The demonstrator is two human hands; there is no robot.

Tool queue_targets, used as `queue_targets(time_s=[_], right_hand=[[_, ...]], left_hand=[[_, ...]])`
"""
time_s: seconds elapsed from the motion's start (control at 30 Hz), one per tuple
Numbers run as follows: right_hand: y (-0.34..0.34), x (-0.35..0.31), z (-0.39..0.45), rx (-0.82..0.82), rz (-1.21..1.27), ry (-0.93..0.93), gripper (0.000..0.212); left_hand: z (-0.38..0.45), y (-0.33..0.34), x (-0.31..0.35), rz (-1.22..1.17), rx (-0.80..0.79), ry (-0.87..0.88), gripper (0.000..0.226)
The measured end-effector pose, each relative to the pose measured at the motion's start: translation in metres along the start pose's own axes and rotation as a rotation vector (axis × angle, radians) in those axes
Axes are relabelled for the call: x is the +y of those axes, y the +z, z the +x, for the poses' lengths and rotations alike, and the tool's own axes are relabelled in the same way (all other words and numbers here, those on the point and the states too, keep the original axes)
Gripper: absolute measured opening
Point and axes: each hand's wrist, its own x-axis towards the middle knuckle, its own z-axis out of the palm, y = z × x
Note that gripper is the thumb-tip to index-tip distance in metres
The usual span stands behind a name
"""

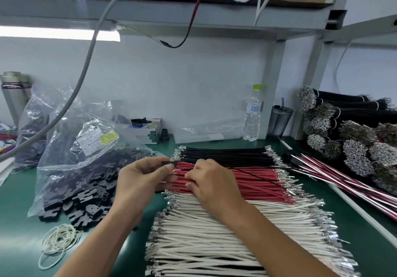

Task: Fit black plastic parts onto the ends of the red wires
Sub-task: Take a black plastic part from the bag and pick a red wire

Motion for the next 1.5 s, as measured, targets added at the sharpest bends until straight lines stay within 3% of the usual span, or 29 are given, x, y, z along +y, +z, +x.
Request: queue_targets(time_s=[0.27, 0.37, 0.87, 1.03, 1.13, 1.5], right_hand=[[-0.008, 0.008, 0.016, -0.08, 0.064, 0.025, 0.01], [-0.007, 0.0, 0.016, -0.153, 0.041, -0.029, 0.015], [-0.016, 0.009, 0.016, -0.155, 0.173, 0.092, 0.01], [-0.026, 0.013, -0.003, 0.002, 0.443, 0.175, 0.012], [-0.021, 0.008, -0.014, 0.067, 0.48, 0.197, 0.008], [-0.025, 0.007, -0.021, 0.153, 0.55, 0.24, 0.008]], left_hand=[[0.005, -0.004, 0.002, -0.099, 0.004, -0.007, 0.026], [0.005, -0.004, 0.001, -0.116, -0.003, -0.018, 0.028], [0.005, -0.009, 0.006, -0.145, 0.017, -0.011, 0.032], [0.004, -0.008, 0.007, -0.19, -0.102, -0.054, 0.03], [0.001, -0.005, 0.006, -0.171, -0.19, -0.083, 0.027], [0.0, -0.006, 0.003, -0.169, -0.256, -0.139, 0.029]])
